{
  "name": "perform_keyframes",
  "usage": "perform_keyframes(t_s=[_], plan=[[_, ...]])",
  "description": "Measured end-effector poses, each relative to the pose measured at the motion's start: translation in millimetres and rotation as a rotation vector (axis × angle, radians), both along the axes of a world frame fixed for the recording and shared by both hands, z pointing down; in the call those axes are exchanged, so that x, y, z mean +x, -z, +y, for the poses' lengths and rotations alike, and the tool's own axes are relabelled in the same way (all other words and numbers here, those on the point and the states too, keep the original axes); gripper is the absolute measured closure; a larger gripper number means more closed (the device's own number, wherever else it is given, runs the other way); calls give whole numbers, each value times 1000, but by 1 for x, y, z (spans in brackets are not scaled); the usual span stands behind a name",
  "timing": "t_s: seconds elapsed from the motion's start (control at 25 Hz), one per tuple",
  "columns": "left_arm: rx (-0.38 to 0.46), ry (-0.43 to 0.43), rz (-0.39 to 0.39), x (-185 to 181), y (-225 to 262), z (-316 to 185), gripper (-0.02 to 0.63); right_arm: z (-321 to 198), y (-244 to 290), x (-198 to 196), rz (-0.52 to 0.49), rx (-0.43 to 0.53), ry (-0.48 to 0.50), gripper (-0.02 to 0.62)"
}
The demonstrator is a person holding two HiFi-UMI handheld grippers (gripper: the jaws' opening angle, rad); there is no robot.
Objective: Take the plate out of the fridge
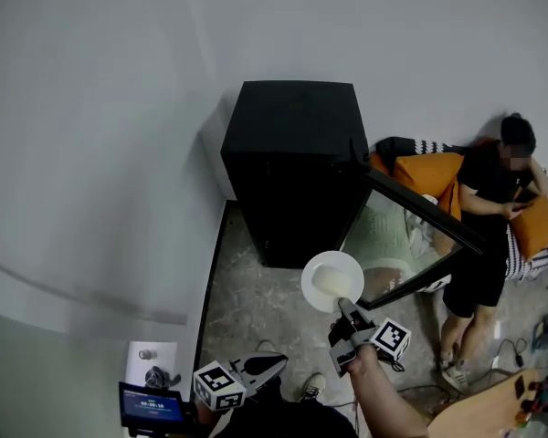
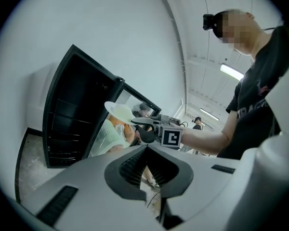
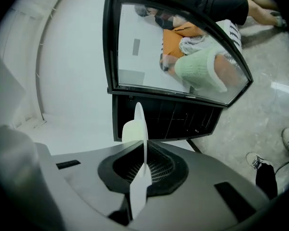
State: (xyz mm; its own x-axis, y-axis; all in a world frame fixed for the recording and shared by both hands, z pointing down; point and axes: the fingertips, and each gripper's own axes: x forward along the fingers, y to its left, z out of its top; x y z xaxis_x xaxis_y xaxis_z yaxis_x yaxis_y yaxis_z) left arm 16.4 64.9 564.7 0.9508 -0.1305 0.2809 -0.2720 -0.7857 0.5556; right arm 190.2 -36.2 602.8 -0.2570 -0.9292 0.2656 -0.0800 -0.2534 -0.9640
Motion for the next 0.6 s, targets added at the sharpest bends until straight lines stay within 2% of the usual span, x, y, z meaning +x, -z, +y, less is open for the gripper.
perform_keyframes(t_s=[0.28, 0.48, 0.6], plan=[[57, -40, 32, 35, 29, 35, 600, 47, 32, 14, 2, 22, -12, 580], [167, -128, 19, 54, 45, 50, 600, 46, 55, 18, 20, 62, -16, 580], [227, -147, 12, 55, 56, 60, 600, 44, 70, 17, 30, 87, -19, 580]])
